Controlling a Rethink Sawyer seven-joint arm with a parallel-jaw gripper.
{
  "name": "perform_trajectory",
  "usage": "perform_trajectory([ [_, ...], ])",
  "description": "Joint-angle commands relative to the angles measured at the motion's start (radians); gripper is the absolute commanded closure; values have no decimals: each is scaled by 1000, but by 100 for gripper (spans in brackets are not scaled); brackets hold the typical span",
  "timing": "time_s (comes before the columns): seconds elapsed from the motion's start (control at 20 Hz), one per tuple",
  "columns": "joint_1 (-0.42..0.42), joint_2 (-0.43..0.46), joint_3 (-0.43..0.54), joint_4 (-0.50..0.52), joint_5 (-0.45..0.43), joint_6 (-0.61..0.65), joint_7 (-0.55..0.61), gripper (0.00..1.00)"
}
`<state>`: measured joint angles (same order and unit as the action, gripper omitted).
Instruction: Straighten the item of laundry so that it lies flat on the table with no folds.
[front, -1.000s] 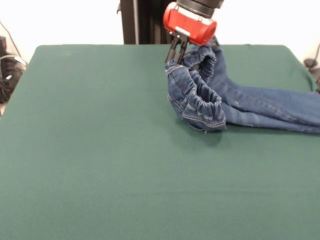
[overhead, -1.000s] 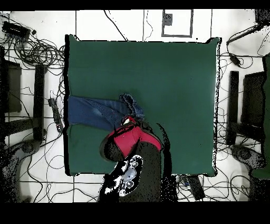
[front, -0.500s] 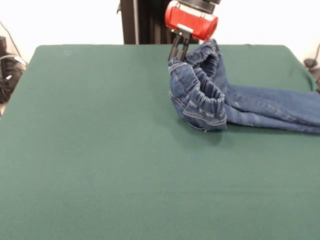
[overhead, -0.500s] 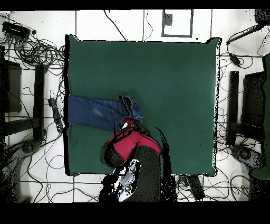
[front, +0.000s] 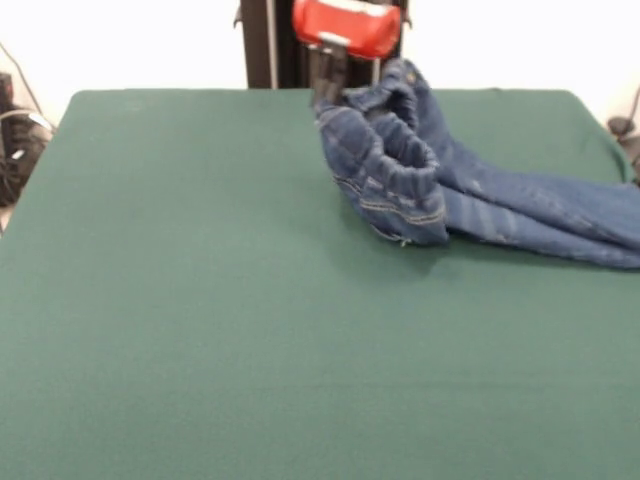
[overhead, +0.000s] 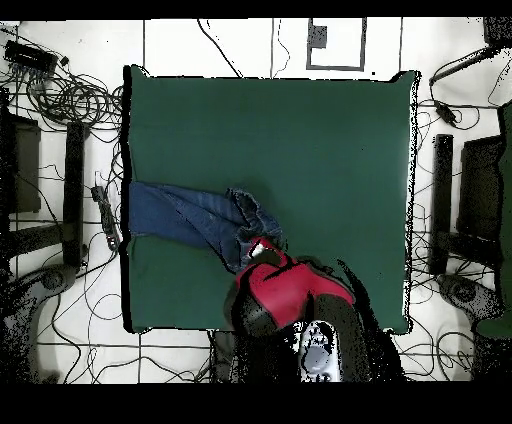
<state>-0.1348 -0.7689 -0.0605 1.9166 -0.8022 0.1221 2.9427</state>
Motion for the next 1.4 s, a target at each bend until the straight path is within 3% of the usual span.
perform_trajectory([
  [0.05,-186,-40,177,141,-203,-51,-255,100],
  [0.35,-300,-45,258,160,-298,-27,-261,100],
  [0.75,-291,2,279,117,-388,-35,-200,100],
  [0.95,-331,12,337,118,-410,-38,-202,100],
  [1.05,-397,41,401,128,-437,-59,-201,100],
  [1.25,-675,174,715,194,-476,21,-290,100],
  [1.4,-807,258,856,225,-489,63,-328,100],
])
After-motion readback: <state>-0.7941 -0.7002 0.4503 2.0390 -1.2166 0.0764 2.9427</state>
